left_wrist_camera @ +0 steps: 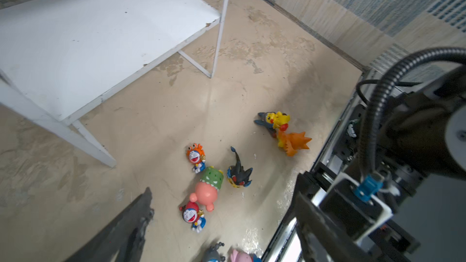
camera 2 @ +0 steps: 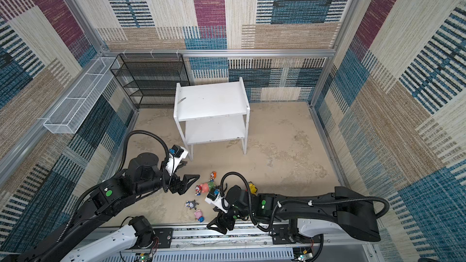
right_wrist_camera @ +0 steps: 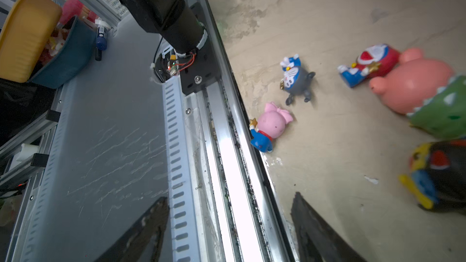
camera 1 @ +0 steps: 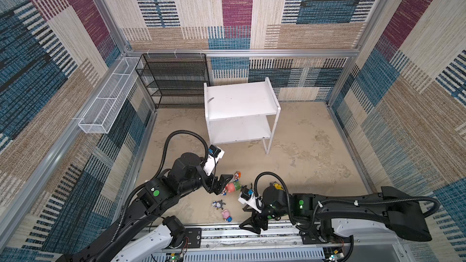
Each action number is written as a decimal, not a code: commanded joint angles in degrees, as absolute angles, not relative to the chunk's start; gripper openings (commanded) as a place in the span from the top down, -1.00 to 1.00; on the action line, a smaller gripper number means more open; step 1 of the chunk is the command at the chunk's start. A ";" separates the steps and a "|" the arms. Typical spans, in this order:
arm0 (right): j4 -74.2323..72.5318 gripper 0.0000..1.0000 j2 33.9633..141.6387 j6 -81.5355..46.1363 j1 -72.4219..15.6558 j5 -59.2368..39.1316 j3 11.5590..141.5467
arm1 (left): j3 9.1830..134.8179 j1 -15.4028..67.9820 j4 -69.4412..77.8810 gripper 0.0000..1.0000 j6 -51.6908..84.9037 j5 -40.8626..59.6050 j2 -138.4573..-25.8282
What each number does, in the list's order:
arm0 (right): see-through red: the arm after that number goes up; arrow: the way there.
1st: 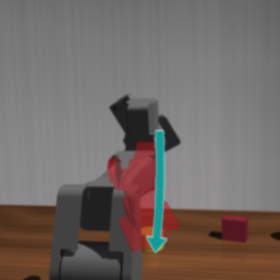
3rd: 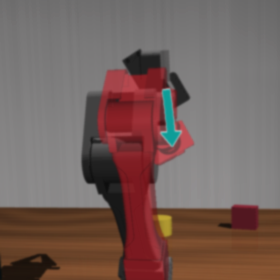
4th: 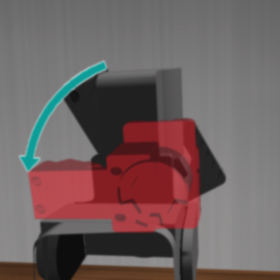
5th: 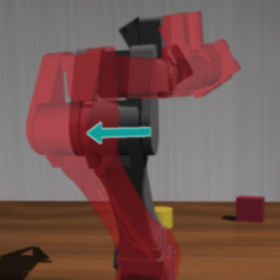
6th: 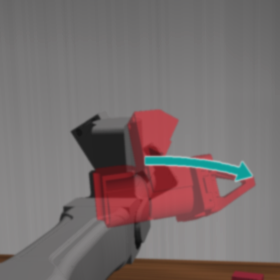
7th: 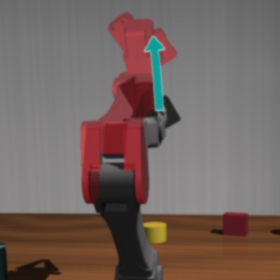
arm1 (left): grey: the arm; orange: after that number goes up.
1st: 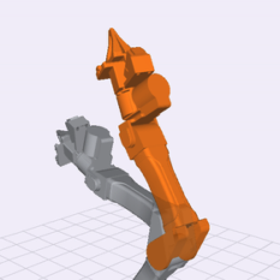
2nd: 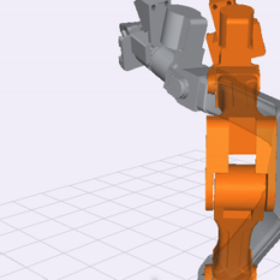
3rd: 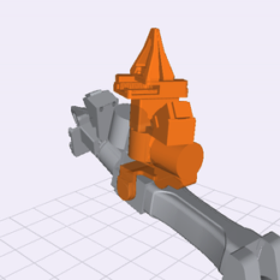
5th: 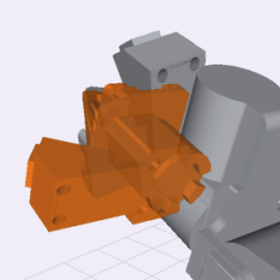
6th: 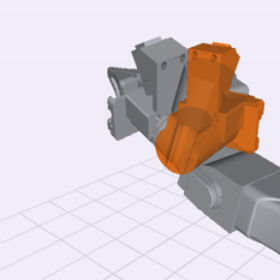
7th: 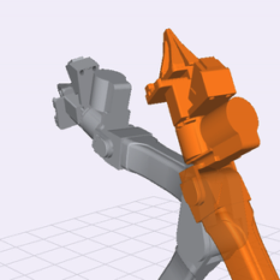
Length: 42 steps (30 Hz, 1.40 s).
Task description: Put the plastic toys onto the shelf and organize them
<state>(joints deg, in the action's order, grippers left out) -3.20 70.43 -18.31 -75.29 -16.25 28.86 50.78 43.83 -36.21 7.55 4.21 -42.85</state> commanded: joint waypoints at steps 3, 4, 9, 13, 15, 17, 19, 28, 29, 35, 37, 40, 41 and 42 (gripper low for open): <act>-3.47 -0.47 79.54 -22.49 -76.99 -9.12 35.32 | 51.66 43.62 -41.60 -0.83 10.79 -8.38 -40.66; -2.45 -0.46 81.82 -23.27 -76.99 -8.65 37.06 | 51.89 43.68 -42.99 -0.86 11.37 -11.59 -39.84; 4.66 -0.44 90.59 -27.95 -77.08 -5.96 45.06 | 52.72 43.57 -51.59 -0.96 16.95 -31.71 -36.61; 12.90 -0.35 97.01 -31.12 -77.08 -3.67 51.65 | 52.21 43.59 -52.41 -0.97 18.50 -35.52 -31.70; 15.05 -0.30 99.24 -31.65 -77.08 -3.73 54.05 | 51.75 43.59 -51.83 -0.97 18.26 -36.13 -29.18; 16.53 -0.25 101.00 -32.07 -77.08 -3.81 56.15 | 51.35 43.59 -51.26 -0.97 17.78 -36.14 -27.27; 18.07 -0.19 102.55 -32.60 -77.07 -3.78 57.96 | 51.27 43.59 -51.11 -0.97 17.66 -36.15 -26.28; 22.21 0.15 104.59 -33.10 -77.08 -3.95 60.64 | 51.12 43.59 -50.21 -0.97 16.58 -33.65 -26.58; 22.45 0.18 104.59 -32.69 -77.07 -4.32 60.71 | 51.11 43.59 -50.19 -0.98 16.58 -33.49 -26.48; 23.12 -0.04 103.78 -31.99 -77.43 -4.90 60.15 | 50.96 43.59 -49.48 -0.98 16.25 -31.83 -26.95; 22.79 -0.13 102.93 -31.99 -77.69 -4.88 59.37 | 50.81 43.57 -49.31 -0.98 16.32 -31.71 -26.99; 21.82 -0.22 101.18 -31.71 -78.20 -4.88 57.40 | 50.76 43.59 -48.93 -0.97 16.14 -31.30 -27.06; 21.37 -0.23 100.56 -31.48 -78.47 -4.83 56.77 | 50.72 43.55 -48.79 -0.97 16.06 -31.14 -27.07; 21.27 -0.24 100.29 -31.34 -78.62 -4.90 56.33 | 50.71 43.57 -48.69 -0.98 15.99 -30.95 -27.14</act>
